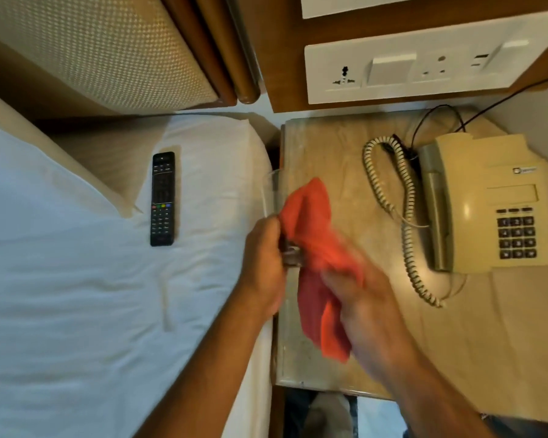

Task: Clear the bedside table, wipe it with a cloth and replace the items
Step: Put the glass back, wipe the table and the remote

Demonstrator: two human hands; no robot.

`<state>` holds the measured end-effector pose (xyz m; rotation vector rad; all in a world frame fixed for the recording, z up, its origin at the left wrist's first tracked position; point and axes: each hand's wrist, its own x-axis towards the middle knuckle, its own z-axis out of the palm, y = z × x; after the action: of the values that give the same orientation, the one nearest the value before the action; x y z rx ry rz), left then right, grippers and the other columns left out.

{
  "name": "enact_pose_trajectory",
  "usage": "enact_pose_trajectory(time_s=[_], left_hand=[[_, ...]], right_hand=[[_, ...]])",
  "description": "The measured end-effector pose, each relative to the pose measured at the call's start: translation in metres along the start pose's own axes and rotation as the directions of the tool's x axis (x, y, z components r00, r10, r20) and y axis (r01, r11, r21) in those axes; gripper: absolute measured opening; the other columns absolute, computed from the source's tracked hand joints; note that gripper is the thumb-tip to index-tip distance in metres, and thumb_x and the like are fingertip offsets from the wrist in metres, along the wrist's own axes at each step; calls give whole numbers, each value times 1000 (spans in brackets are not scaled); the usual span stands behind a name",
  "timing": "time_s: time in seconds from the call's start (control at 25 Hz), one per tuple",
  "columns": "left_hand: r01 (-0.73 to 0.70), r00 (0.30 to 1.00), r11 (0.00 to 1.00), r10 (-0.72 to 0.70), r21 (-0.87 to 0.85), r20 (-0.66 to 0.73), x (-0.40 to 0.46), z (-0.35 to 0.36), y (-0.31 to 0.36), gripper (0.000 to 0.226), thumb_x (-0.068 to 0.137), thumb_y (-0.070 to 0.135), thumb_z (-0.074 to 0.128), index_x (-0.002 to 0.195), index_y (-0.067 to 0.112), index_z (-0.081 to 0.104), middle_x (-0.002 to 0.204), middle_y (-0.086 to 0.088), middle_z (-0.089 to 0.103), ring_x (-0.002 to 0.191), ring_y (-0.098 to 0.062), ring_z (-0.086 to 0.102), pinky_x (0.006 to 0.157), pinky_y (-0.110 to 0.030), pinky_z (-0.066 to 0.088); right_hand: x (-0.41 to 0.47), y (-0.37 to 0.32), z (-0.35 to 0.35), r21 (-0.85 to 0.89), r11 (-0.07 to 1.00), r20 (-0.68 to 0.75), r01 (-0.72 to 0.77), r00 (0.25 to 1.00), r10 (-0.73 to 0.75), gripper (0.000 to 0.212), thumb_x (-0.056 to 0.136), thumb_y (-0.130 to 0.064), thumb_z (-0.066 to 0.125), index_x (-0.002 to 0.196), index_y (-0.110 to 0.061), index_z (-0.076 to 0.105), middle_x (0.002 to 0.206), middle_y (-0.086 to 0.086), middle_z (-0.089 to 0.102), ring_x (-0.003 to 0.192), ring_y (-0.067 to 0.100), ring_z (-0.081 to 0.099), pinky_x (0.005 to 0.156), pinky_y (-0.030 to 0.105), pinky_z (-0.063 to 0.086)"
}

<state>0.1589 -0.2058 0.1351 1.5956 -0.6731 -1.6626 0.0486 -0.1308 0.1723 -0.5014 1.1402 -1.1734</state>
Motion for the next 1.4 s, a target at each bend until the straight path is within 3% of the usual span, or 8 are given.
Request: enact_pose_trajectory(time_s=[0.2, 0.4, 0.48, 0.56, 0.68, 0.88, 1.24, 1.4], left_hand=[[39, 988, 992, -56, 122, 145, -26, 24, -33, 37, 76, 47, 59, 91, 13, 61, 83, -17, 55, 77, -27, 54, 71, -40, 47], [-58, 997, 997, 55, 58, 58, 1, 32, -25, 22, 76, 32, 62, 90, 16, 60, 70, 4, 66, 60, -4, 62, 57, -22, 50], [-193, 981, 970, 186, 146, 64, 20, 32, -16, 34, 73, 22, 73, 102, 21, 55, 89, 3, 67, 74, -2, 67, 67, -22, 55], [-345, 939, 894, 327, 287, 111, 39, 30, -11, 62, 65, 15, 85, 112, 29, 47, 114, -4, 63, 99, -11, 69, 83, -29, 60], [-517, 850, 731, 499, 445, 166, 71, 36, -11, 82, 65, 18, 89, 132, 23, 43, 134, -6, 56, 123, -12, 58, 101, -35, 55], [-510, 849, 655, 486, 557, 205, 121, 54, -19, 89, 70, 13, 89, 143, 6, 40, 142, -10, 51, 134, -21, 50, 112, -44, 46], [-517, 843, 623, 489, 588, 223, 129, 62, -14, 92, 71, 8, 89, 147, 4, 37, 147, -15, 50, 137, -22, 48, 113, -25, 40], [-503, 751, 415, 644, 758, 146, 100, 3, 2, 82, 81, 9, 78, 151, 4, 34, 152, -19, 40, 140, -20, 37, 115, -12, 29]], right_hand=[[33, -5, -30, -75, 995, -152, 69, 985, -80, 40, 98, 3, 51, 134, -11, 62, 96, 3, 74, 83, 14, 69, 76, 31, 56], [-12, 19, -74, -355, 922, 42, 156, 988, -151, 49, 97, -9, 56, 132, -42, 63, 124, -19, 69, 111, 0, 65, 90, 22, 55], [-10, 34, -111, -754, 541, 172, 373, 906, -386, 48, 95, -19, 53, 141, -30, 58, 153, -11, 50, 140, 4, 46, 113, 25, 41], [8, 52, -132, -897, 135, 366, 421, 878, -309, 54, 96, -34, 48, 149, -21, 49, 162, 10, 35, 150, 29, 30, 120, 48, 31], [20, 90, -142, -939, -56, 341, 338, 938, -62, 64, 92, -42, 50, 153, -27, 42, 164, 14, 27, 153, 38, 17, 117, 65, 25], [24, 115, -153, -937, -118, 335, 329, 941, -38, 70, 95, -62, 34, 158, -33, 29, 168, 9, 21, 156, 32, 11, 122, 60, 16], [23, 119, -157, -941, -113, 334, 320, 931, -148, 79, 90, -67, 45, 159, -32, 28, 169, 9, 20, 156, 32, 13, 123, 58, 14], [26, 123, -157, -935, -148, 345, 323, 926, -157, 90, 84, -78, 49, 159, -33, 28, 169, 9, 20, 156, 33, 15, 123, 57, 14]])
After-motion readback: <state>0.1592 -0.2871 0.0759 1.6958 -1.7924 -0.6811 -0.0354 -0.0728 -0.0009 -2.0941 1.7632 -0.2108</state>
